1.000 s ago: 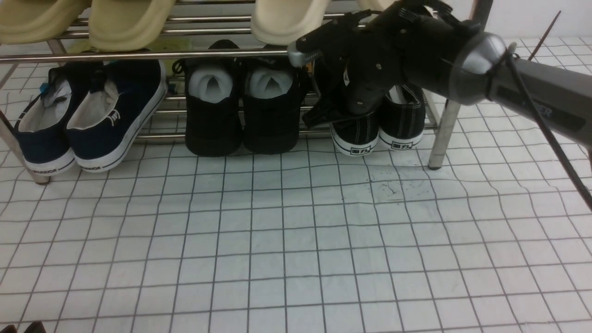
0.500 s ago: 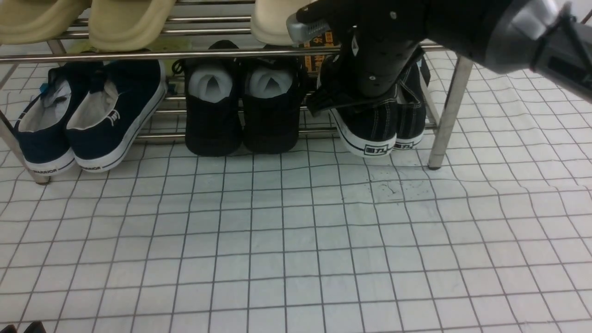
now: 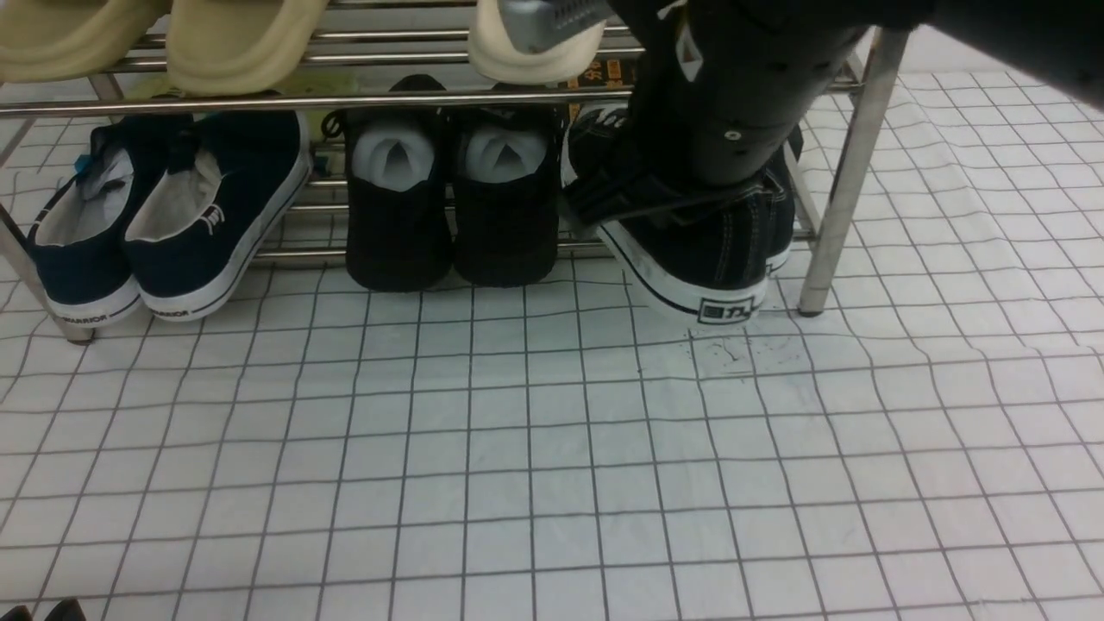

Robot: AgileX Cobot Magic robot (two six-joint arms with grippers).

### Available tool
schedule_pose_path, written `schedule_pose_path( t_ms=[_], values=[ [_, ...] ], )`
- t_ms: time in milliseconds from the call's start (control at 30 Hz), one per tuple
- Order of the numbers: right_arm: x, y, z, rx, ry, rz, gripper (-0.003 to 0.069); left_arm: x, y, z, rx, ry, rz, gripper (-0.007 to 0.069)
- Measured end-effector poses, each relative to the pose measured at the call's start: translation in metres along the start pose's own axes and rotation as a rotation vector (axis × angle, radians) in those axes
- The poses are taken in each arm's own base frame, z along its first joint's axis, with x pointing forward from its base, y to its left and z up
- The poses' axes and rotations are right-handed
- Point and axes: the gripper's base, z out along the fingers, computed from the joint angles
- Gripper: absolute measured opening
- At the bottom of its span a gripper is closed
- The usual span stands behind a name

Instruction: Take the shoes off the shelf with your hand from the white checkered tablecloth.

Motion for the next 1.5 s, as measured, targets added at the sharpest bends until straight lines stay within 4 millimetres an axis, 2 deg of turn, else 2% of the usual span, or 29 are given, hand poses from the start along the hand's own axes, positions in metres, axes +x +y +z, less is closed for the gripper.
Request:
schedule_pose_path(
  t_ms=[133,200,233,300,400,433,567,767,1000,1500],
  values=[
    [0.024,0.001,-0.020,-0.036,0.018,0.046,0.0007,0.000,0.000,0.000,0.000,0.000,0.000,0.0240],
    [0.044,0.007,-0.028,-0.054,0.043,0.086,0.0007,0.000,0.000,0.000,0.000,0.000,0.000,0.0240],
    [0.045,0.007,-0.030,-0.057,0.039,0.084,0.0007,0.000,0.000,0.000,0.000,0.000,0.000,0.0240],
    [0.068,0.018,-0.019,-0.049,0.116,0.110,0.0007,0.000,0.000,0.000,0.000,0.000,0.000,0.0240],
    [0.083,0.027,-0.002,-0.037,0.172,0.101,0.0007,0.000,0.000,0.000,0.000,0.000,0.000,0.0240],
    [0.089,0.033,0.011,-0.040,0.188,0.094,0.0009,0.000,0.000,0.000,0.000,0.000,0.000,0.0240],
    [0.087,0.042,0.035,-0.041,0.154,0.109,0.0010,0.000,0.000,0.000,0.000,0.000,0.000,0.0240],
    [0.074,0.041,0.064,0.061,0.051,0.130,0.0010,0.000,0.000,0.000,0.000,0.000,0.000,0.0240],
    [0.073,0.051,0.095,0.097,0.032,0.187,0.0013,0.000,0.000,0.000,0.000,0.000,0.000,0.0240],
    [0.079,0.061,0.125,0.108,0.080,0.175,0.0021,0.000,0.000,0.000,0.000,0.000,0.000,0.0240]
  ],
)
